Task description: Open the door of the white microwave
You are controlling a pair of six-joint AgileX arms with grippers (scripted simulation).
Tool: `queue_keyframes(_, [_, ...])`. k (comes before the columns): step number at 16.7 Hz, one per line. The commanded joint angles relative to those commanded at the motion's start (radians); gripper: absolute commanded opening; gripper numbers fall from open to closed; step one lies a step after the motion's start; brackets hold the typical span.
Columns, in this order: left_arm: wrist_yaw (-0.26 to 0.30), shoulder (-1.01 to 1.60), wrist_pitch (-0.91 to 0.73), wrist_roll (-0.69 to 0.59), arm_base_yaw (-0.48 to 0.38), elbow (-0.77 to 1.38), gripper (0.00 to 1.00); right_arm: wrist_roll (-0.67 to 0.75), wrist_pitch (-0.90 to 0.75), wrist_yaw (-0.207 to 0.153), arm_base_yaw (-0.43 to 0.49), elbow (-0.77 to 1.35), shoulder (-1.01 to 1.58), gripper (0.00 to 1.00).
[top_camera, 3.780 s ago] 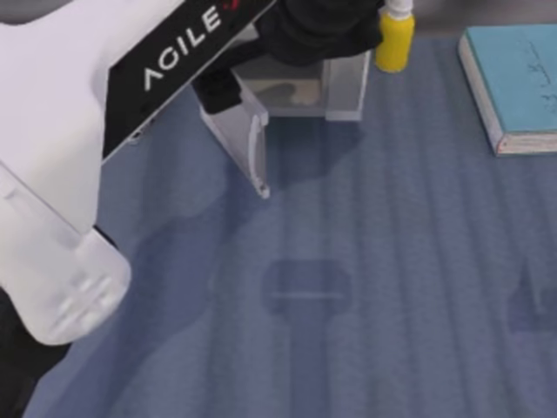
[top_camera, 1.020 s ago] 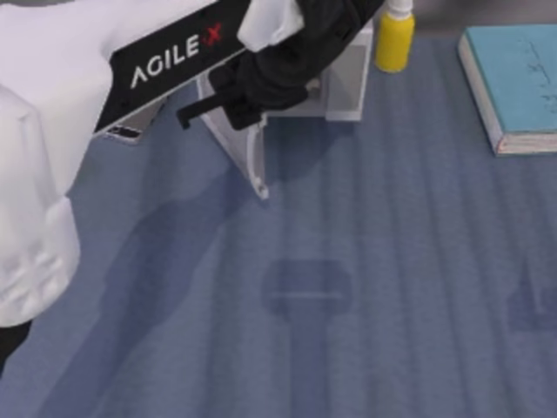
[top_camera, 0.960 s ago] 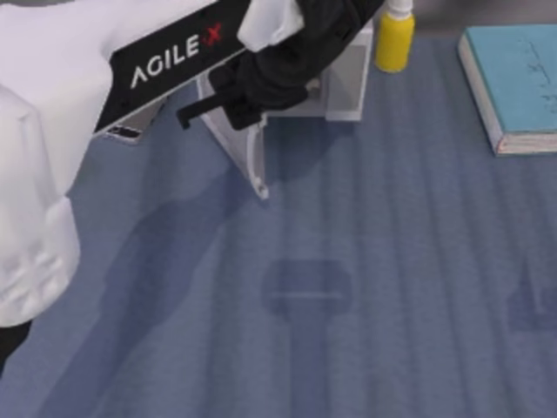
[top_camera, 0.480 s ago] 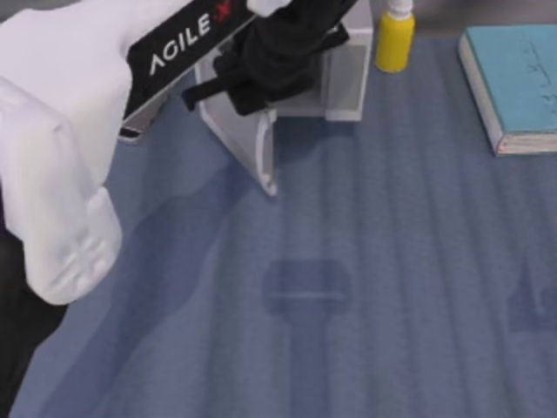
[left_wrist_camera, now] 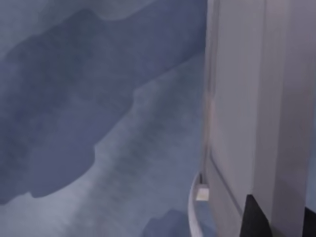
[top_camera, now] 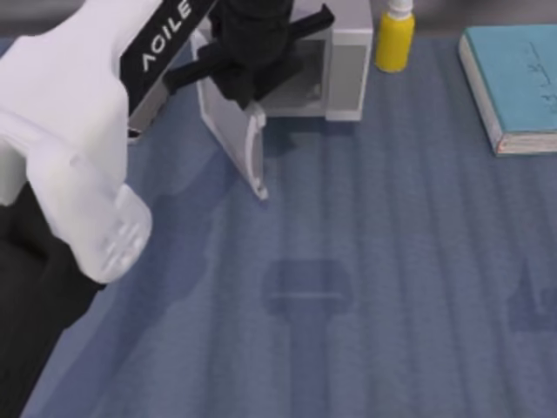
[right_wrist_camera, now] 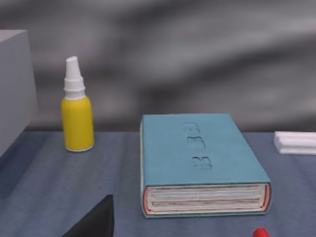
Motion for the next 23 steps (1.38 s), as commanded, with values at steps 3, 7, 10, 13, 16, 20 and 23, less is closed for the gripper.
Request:
queue_keyframes(3, [0.024, 0.018, -0.034, 0.006, 0.006, 0.036, 0.00, 0.000, 0.000, 0.000, 0.000, 0.000, 0.000, 1.00])
queue_keyframes(7, [0.022, 0.020, -0.029, 0.005, 0.003, 0.038, 0.00, 0.000, 0.000, 0.000, 0.000, 0.000, 0.000, 1.00])
queue_keyframes(10, [0.024, 0.001, 0.002, 0.006, 0.006, -0.019, 0.00, 0.000, 0.000, 0.000, 0.000, 0.000, 0.000, 1.00])
queue_keyframes(13, [0.024, -0.038, 0.062, 0.009, 0.010, -0.117, 0.00, 0.000, 0.000, 0.000, 0.000, 0.000, 0.000, 1.00])
queue_keyframes(16, [0.023, -0.077, 0.123, 0.011, 0.013, -0.216, 0.00, 0.000, 0.000, 0.000, 0.000, 0.000, 0.000, 1.00])
queue_keyframes(20, [0.023, -0.101, 0.160, 0.013, 0.014, -0.278, 0.00, 0.000, 0.000, 0.000, 0.000, 0.000, 0.000, 1.00])
queue_keyframes(23, [0.023, -0.101, 0.160, 0.013, 0.014, -0.278, 0.00, 0.000, 0.000, 0.000, 0.000, 0.000, 0.000, 1.00])
